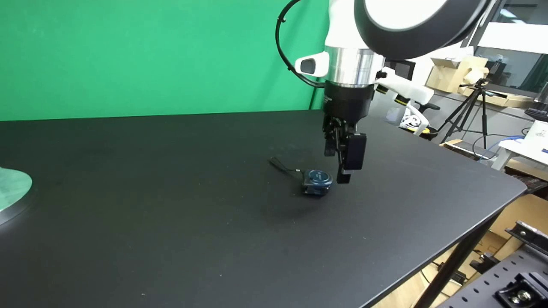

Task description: Pick up the measuring tape and slightly move it to the right.

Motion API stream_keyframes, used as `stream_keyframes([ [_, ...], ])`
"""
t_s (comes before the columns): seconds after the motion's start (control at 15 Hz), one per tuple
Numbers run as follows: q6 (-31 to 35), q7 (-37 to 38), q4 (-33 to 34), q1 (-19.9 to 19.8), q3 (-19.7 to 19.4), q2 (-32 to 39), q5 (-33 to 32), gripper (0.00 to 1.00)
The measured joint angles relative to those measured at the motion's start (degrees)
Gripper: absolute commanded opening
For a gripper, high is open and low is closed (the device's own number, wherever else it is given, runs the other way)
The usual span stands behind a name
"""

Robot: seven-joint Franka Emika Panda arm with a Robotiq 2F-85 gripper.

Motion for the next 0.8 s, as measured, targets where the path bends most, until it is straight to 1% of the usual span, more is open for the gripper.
stream_keyframes([
  [0.2, 1.27, 5.67, 0.6, -0.03, -0.72, 1.95, -4.43, 1.0],
  [0.4, 2.06, 9.11, 1.37, 0.84, -1.7, 3.51, -6.96, 1.0],
  [0.8, 2.57, 10.45, 3.1, 2.45, -1.91, 6.64, -7.31, 1.0],
])
